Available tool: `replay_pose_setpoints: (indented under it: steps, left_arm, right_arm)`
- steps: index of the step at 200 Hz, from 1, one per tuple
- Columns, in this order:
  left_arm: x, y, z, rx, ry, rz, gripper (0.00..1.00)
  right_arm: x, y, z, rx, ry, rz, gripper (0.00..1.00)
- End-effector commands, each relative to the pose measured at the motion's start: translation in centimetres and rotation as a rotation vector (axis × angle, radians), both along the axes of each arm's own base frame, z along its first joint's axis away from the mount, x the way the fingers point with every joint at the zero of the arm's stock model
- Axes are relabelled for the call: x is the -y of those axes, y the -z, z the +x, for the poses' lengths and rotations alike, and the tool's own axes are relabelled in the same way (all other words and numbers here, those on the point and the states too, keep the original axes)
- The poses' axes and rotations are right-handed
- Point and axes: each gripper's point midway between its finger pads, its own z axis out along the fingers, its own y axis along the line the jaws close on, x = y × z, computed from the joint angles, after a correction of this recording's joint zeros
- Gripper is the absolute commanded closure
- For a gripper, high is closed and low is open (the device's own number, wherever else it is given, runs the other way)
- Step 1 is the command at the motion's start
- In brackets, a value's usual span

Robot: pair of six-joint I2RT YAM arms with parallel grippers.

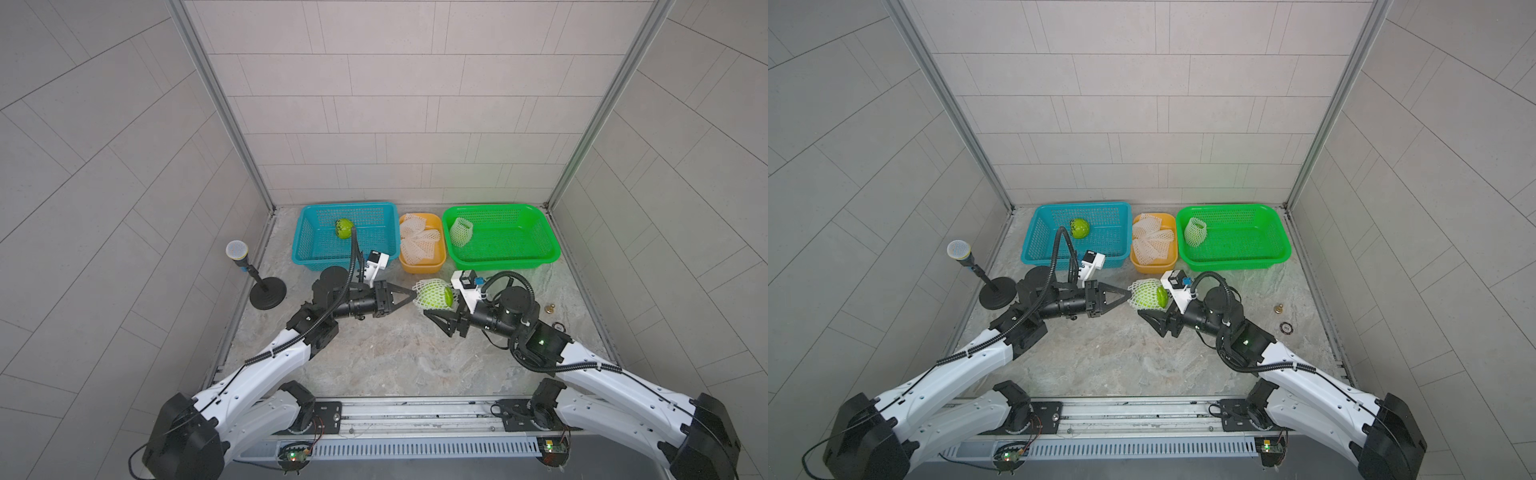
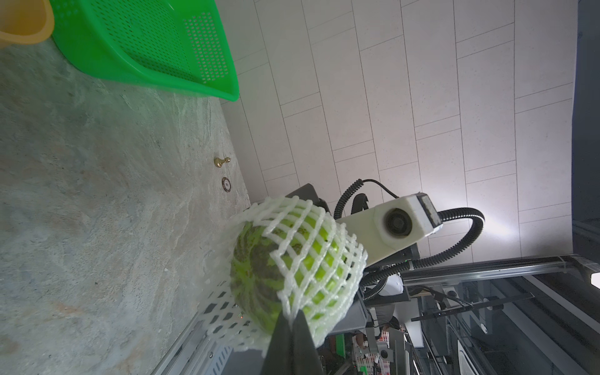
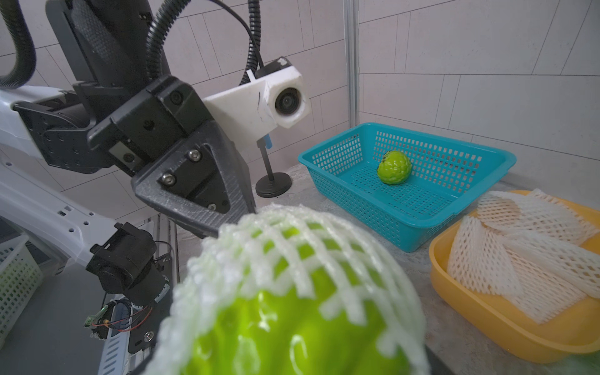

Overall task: Sleeve custard apples in foam nets
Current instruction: Adjust the foam net on the custard apple, then place the custard apple in the basket.

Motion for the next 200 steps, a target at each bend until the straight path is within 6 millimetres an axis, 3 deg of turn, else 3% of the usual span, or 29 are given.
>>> replay_pose_setpoints:
  steps: [1, 10, 41, 74, 102, 145, 200]
  left_arm:
    - [-0.2, 0.4, 0.0, 0.019, -0.001, 0.007, 0.84]
    - [-0.2, 0.6, 0.0, 0.015, -0.002, 0.010, 0.71]
    - [-0.6, 0.7, 0.5, 0.019, -0.037, 0.018, 0.50]
    - [-3.3, 2.1, 2.2, -0.007, -0.176, 0.043, 0.39]
    - [-5.1, 2.8, 2.5, -0.014, -0.240, 0.054, 0.36]
    - [-5.6, 3.7, 1.9, -0.007, -0.244, 0.094, 0.35]
    - [-5.5, 4.9, 1.8, -0.033, -0.231, 0.108, 0.34]
  right_arm:
    - [0.1, -1.5, 0.1, 0.040, 0.001, 0.038, 0.19]
    - [0.1, -1.4, 0.2, 0.035, 0.007, 0.029, 0.19]
    - [0.4, -1.2, 0.6, 0.018, 0.033, 0.012, 0.19]
    - [1.2, -1.3, 1.6, -0.004, 0.089, 0.001, 0.19]
    - [2.8, -1.4, 3.5, -0.033, 0.183, -0.014, 0.19]
    - [6.7, -1.9, 9.3, -0.128, 0.417, -0.007, 0.19]
    - [14.4, 0.9, 18.6, -0.345, 0.736, 0.033, 0.19]
